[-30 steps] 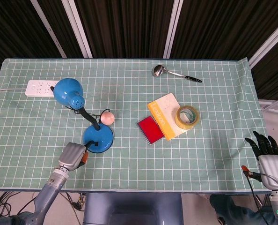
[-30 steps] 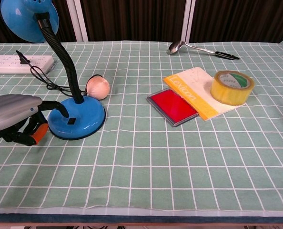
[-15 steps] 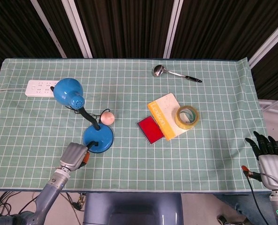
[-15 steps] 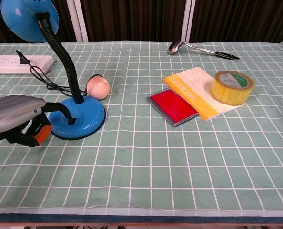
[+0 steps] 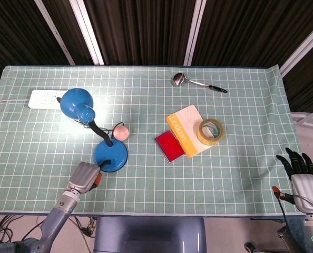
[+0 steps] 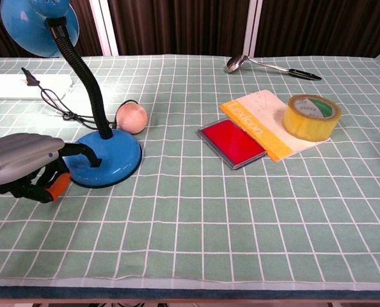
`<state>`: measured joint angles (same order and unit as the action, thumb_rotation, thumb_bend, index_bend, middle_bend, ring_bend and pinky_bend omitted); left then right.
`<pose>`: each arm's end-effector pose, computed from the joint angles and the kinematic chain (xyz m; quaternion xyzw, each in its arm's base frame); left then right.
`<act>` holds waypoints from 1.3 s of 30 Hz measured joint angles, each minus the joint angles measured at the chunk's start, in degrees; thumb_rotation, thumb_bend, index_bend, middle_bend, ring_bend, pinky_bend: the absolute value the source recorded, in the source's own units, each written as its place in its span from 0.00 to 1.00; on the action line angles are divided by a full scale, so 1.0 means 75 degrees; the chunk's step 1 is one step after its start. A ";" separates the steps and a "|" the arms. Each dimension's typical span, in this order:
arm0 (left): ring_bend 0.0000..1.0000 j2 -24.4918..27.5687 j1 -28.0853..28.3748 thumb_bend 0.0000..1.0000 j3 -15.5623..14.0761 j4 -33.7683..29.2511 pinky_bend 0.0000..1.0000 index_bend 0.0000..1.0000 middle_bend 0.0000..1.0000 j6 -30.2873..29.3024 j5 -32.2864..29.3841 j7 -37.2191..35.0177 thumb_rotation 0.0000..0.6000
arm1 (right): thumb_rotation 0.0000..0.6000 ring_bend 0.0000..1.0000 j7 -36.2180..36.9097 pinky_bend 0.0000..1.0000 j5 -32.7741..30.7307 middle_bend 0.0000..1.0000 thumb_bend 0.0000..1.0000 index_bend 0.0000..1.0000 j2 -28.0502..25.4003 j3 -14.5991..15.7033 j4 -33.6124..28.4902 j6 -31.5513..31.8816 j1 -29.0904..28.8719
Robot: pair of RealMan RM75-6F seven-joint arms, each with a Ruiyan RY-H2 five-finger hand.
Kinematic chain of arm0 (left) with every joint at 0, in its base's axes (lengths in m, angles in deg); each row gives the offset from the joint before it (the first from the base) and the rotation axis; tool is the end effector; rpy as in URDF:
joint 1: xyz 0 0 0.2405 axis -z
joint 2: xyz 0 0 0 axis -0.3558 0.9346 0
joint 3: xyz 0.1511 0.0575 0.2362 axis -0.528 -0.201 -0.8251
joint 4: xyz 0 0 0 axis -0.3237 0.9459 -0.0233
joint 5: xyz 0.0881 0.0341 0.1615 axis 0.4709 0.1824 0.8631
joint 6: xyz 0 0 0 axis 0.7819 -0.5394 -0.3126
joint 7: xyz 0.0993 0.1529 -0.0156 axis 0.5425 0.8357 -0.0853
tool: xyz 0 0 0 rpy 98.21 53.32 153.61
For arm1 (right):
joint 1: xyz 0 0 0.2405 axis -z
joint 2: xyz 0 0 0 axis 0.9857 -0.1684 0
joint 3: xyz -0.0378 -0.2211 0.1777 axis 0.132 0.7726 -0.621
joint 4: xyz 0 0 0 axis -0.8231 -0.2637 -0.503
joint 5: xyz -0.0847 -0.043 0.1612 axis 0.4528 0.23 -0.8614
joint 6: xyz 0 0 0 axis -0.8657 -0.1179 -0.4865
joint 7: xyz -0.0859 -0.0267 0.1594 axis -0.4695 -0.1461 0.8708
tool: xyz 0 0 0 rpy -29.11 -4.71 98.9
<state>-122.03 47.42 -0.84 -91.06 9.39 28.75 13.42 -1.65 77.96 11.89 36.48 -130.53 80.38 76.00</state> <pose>-0.2231 0.2877 -0.0216 -0.7654 -0.3900 -0.2937 0.4193 -0.3316 -0.2194 0.2002 0.6079 -0.3583 0.3690 0.6049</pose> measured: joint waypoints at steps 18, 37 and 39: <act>0.33 -0.0180 -0.0183 0.45 0.0166 0.0190 0.50 0.23 0.40 -0.1163 0.0610 -0.0203 1.00 | 1.00 0.06 -0.0025 0.00 0.0012 0.04 0.24 0.17 0.0001 -0.0007 -0.0005 0.0013 0.0000; 0.14 0.2662 -0.1618 0.31 -0.0013 -0.2877 0.16 0.16 0.20 -0.3214 0.0614 -0.0396 1.00 | 1.00 0.06 -0.0014 0.00 -0.0051 0.04 0.24 0.17 -0.0005 -0.0031 -0.0043 -0.0012 0.0000; 0.12 0.2868 -0.1721 0.31 -0.0011 -0.2978 0.13 0.15 0.18 -0.3227 0.0469 -0.0666 1.00 | 1.00 0.06 -0.0022 0.00 -0.0033 0.04 0.24 0.17 0.0006 -0.0039 -0.0035 0.0018 0.0000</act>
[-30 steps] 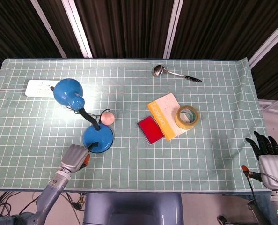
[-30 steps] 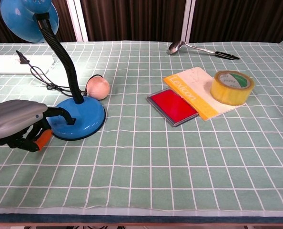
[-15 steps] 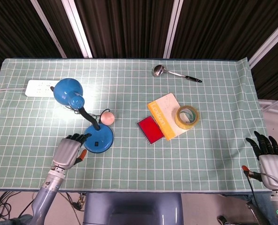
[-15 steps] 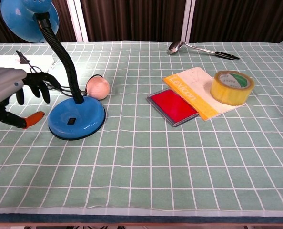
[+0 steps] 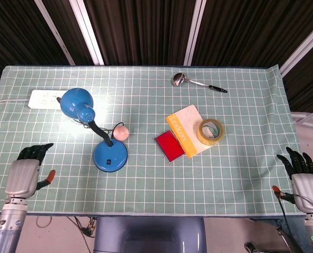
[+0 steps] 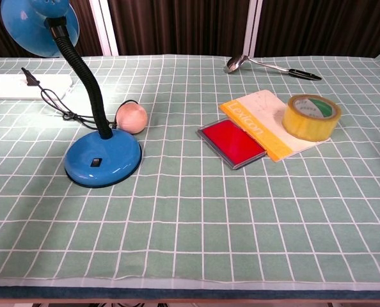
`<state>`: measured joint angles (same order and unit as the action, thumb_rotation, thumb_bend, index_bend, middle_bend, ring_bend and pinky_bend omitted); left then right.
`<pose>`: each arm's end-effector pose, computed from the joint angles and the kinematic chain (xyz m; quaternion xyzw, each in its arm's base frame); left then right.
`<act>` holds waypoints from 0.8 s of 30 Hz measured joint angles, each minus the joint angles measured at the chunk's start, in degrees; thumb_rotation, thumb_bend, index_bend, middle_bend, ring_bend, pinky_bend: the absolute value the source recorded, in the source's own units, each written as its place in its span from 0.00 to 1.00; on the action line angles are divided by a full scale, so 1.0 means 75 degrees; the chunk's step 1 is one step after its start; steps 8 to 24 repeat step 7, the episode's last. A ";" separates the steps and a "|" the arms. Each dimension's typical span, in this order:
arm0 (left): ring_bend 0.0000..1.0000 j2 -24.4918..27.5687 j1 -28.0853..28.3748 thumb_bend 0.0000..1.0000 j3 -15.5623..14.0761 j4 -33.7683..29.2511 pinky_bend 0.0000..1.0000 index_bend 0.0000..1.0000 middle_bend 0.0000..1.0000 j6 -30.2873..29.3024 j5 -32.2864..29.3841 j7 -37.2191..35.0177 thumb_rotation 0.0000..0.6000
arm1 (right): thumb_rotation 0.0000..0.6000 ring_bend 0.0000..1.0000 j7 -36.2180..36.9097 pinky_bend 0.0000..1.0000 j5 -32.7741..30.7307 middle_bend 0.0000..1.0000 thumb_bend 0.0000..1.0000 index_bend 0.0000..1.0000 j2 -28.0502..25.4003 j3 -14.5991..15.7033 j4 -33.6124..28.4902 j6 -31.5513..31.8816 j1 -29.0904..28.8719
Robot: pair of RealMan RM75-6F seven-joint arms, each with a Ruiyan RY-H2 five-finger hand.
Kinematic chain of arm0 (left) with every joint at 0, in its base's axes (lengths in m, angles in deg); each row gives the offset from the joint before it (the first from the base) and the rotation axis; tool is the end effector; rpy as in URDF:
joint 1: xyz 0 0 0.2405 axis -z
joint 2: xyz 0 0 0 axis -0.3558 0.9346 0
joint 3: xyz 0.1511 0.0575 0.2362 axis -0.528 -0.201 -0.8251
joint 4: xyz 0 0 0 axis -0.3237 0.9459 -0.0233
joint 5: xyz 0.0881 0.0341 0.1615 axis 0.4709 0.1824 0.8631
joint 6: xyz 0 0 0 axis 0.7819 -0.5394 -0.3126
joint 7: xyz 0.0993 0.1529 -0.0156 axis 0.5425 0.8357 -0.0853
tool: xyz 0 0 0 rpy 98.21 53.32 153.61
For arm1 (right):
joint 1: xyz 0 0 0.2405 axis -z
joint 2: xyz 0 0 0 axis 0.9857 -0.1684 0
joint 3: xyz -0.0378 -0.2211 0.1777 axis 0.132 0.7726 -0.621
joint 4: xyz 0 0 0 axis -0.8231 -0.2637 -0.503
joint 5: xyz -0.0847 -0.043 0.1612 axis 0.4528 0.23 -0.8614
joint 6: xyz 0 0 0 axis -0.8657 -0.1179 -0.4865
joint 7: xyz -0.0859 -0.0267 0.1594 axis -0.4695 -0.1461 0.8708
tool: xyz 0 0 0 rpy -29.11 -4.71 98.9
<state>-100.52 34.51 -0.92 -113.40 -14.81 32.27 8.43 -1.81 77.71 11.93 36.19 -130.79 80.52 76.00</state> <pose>-0.2491 0.2454 0.1553 -0.6032 -0.4187 -0.3650 0.5725 -0.3308 -0.2203 0.2012 0.6048 -0.3579 0.3713 0.6069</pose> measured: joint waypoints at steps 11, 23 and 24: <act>0.11 0.0425 -0.0279 0.31 0.0065 0.0113 0.10 0.15 0.17 -0.0007 -0.0274 -0.0839 1.00 | 1.00 0.06 0.0007 0.00 0.0050 0.04 0.24 0.17 0.0045 -0.0009 0.0054 0.0048 -0.0002; 0.11 0.0425 -0.0279 0.31 0.0065 0.0113 0.10 0.15 0.17 -0.0007 -0.0274 -0.0839 1.00 | 1.00 0.06 0.0007 0.00 0.0050 0.04 0.24 0.17 0.0045 -0.0009 0.0054 0.0048 -0.0002; 0.11 0.0425 -0.0279 0.31 0.0065 0.0113 0.10 0.15 0.17 -0.0007 -0.0274 -0.0839 1.00 | 1.00 0.06 0.0007 0.00 0.0050 0.04 0.24 0.17 0.0045 -0.0009 0.0054 0.0048 -0.0002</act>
